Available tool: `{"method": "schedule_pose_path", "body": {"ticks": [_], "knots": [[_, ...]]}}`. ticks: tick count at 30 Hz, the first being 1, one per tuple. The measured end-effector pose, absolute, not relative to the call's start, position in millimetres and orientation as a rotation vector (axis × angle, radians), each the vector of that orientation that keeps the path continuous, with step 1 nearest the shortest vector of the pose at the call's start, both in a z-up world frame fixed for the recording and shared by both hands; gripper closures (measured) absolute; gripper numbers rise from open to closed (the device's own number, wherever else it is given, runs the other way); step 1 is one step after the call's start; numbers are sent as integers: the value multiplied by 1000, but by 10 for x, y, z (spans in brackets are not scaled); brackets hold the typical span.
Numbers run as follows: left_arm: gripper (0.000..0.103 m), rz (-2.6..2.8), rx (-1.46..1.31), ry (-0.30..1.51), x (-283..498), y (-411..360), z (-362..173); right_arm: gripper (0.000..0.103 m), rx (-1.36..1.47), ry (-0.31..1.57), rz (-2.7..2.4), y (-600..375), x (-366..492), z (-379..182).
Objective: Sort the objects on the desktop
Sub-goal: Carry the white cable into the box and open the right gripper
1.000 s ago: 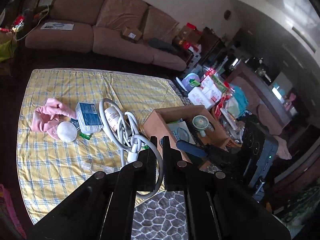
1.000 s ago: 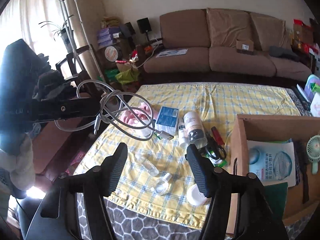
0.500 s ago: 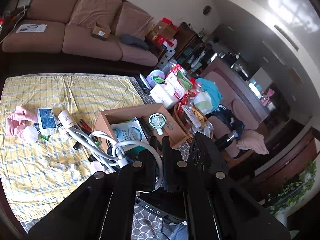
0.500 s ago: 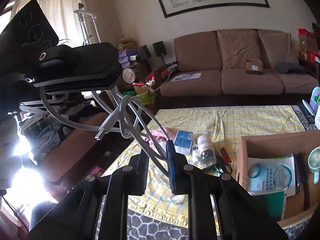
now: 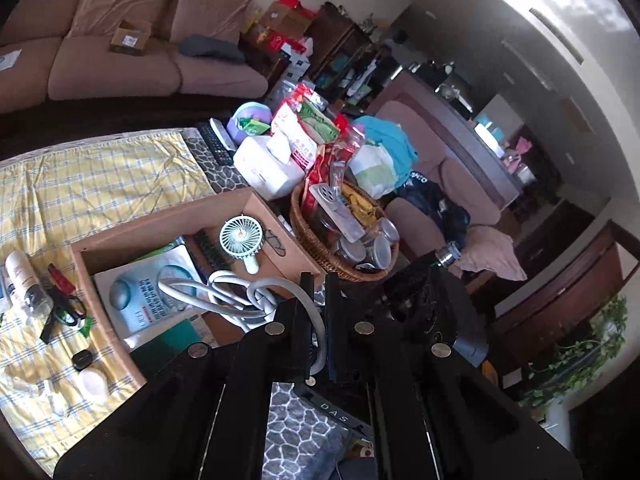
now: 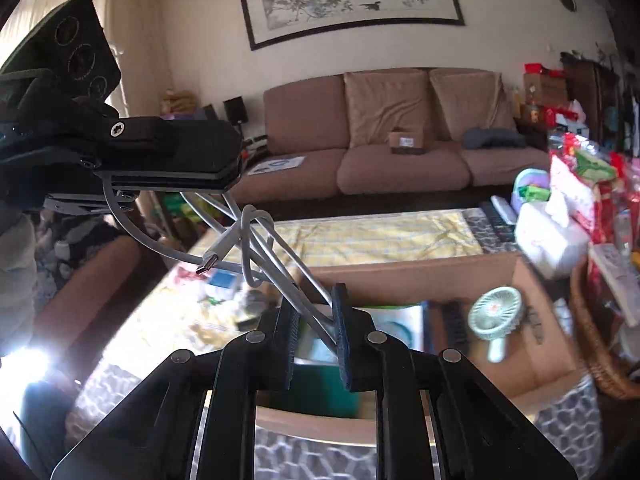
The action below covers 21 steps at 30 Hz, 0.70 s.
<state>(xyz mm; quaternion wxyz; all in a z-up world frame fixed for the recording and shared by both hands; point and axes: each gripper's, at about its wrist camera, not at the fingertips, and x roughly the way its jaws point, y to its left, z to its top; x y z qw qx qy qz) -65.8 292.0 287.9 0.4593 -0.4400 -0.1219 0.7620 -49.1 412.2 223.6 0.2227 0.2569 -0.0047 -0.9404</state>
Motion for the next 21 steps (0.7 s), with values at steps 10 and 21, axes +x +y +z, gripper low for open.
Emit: {"method": "schedule_pose_path", "body": {"ticks": [10,21], "knots": [[96,1792,-1319,-274,-1384,4306,1617,86,1160,96,-2608,5404,-1368,1566],[88,1848,-1555,-181,-1653,4127,736,68,1204,-69,-2616,5620,-1597,1540]]}}
